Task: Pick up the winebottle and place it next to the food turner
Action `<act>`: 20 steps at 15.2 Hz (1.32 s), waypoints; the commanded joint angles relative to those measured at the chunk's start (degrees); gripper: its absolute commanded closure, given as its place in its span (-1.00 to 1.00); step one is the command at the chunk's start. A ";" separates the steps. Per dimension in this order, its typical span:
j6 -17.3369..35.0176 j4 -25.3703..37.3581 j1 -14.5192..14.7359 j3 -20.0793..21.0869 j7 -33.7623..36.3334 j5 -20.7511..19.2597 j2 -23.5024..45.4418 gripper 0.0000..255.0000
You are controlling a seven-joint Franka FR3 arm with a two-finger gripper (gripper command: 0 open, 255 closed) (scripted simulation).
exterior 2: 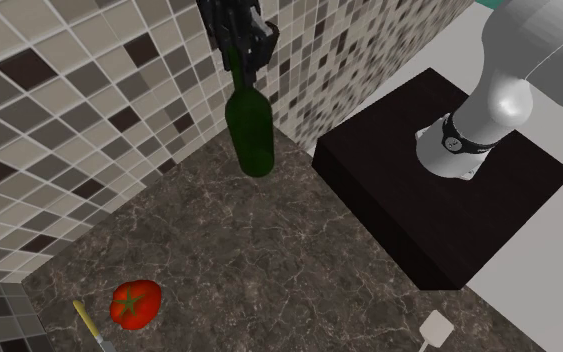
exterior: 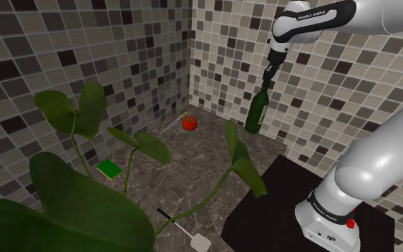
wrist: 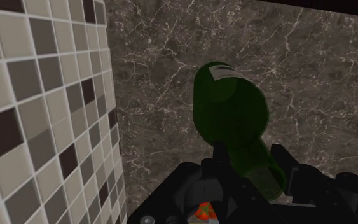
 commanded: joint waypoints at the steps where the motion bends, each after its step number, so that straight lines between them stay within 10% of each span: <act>1: -1.61 1.24 0.01 0.11 0.14 -0.13 -0.40 1.00; 20: -16.29 16.35 0.34 0.53 0.42 0.18 0.05 1.00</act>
